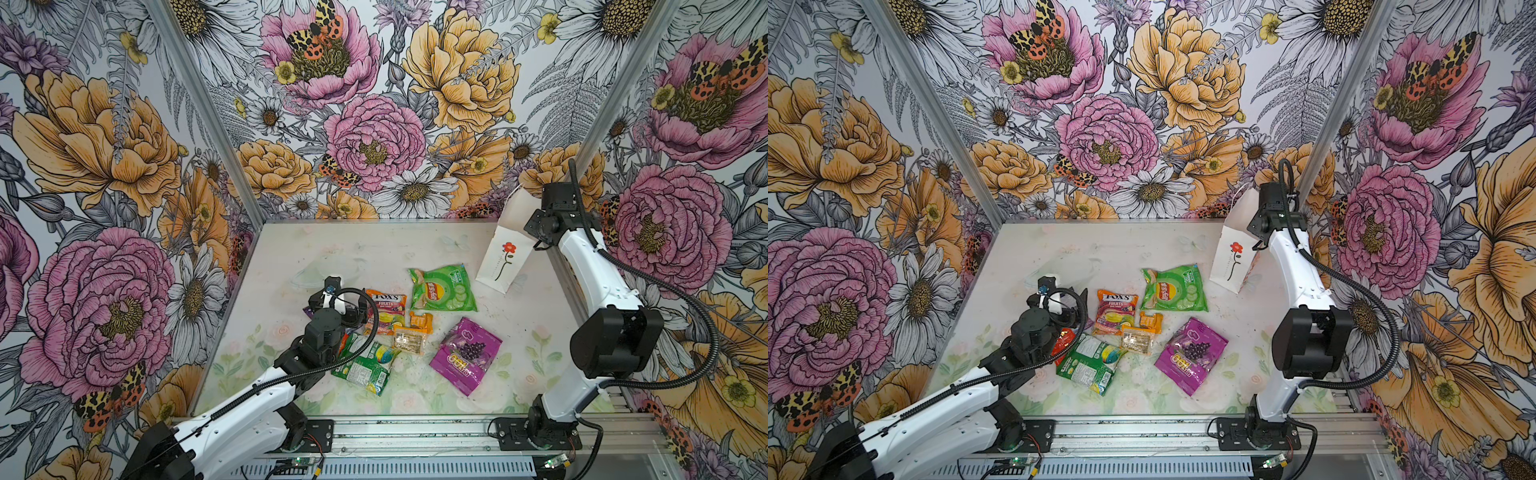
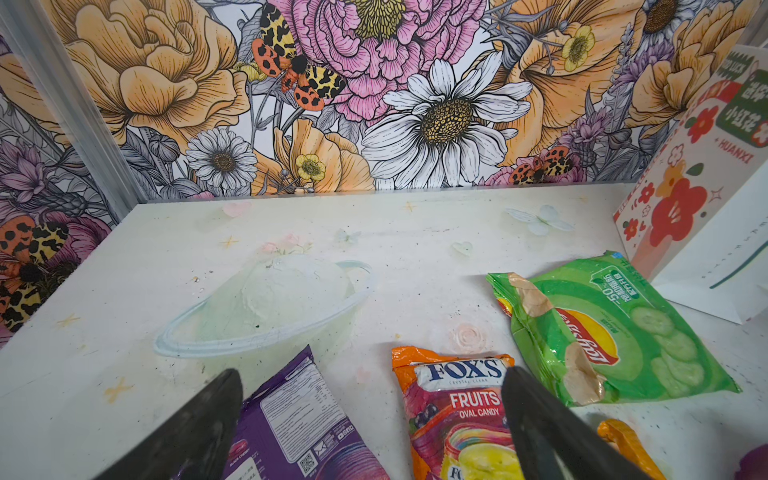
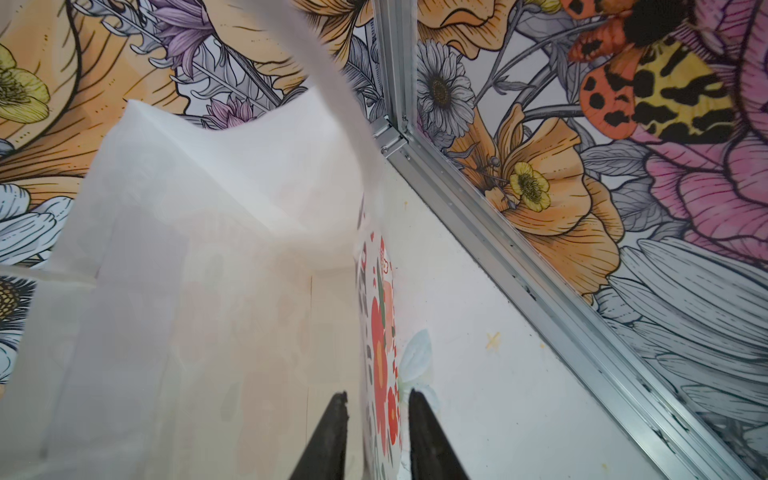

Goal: Place the snacks into the paper bag
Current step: 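Grip the paper bag's rim with the right gripper and pull it open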

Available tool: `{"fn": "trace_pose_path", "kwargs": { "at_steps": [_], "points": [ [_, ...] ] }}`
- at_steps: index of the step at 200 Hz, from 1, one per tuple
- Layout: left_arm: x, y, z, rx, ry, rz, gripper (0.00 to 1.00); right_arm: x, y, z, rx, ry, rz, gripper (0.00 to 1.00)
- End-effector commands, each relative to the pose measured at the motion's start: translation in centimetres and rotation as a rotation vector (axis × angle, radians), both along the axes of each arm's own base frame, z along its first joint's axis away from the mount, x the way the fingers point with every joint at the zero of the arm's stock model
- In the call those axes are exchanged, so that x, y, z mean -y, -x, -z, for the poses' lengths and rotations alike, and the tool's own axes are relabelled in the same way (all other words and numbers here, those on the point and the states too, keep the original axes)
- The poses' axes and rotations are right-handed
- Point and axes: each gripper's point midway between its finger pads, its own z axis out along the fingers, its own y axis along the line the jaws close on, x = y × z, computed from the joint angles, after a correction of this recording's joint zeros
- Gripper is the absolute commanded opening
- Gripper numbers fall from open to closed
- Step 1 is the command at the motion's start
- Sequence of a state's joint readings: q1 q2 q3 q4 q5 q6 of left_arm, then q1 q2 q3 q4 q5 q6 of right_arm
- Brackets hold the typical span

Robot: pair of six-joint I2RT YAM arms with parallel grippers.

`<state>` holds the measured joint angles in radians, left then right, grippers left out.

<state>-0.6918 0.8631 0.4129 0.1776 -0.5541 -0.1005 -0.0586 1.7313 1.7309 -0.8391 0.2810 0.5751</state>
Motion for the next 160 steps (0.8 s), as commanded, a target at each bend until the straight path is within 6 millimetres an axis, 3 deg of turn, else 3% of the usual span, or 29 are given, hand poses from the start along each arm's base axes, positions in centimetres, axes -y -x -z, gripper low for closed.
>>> {"fn": "trace_pose_path", "kwargs": {
  "at_steps": [1, 28, 63, 103, 160],
  "points": [
    [-0.1, -0.2, -0.2, 0.015, -0.006, -0.011, 0.99, -0.1, -0.2, -0.2, -0.01, 0.008, -0.023, 0.28],
    [0.0, -0.2, -0.1, 0.013, -0.009, -0.011, 0.99, -0.1, -0.1, -0.3, -0.012, 0.014, -0.033, 0.2],
    [0.0, -0.4, 0.0, 0.01, -0.012, -0.015, 0.99, 0.0, 0.8, -2.1, 0.014, 0.051, -0.045, 0.07],
    [-0.3, -0.4, 0.1, 0.017, -0.011, -0.032, 0.99, -0.3, 3.9, -4.3, 0.044, 0.101, -0.079, 0.0],
    [-0.4, -0.5, 0.2, 0.02, -0.014, -0.039, 0.99, -1.4, 9.0, -3.9, 0.055, 0.07, -0.122, 0.0]
  ]
}}
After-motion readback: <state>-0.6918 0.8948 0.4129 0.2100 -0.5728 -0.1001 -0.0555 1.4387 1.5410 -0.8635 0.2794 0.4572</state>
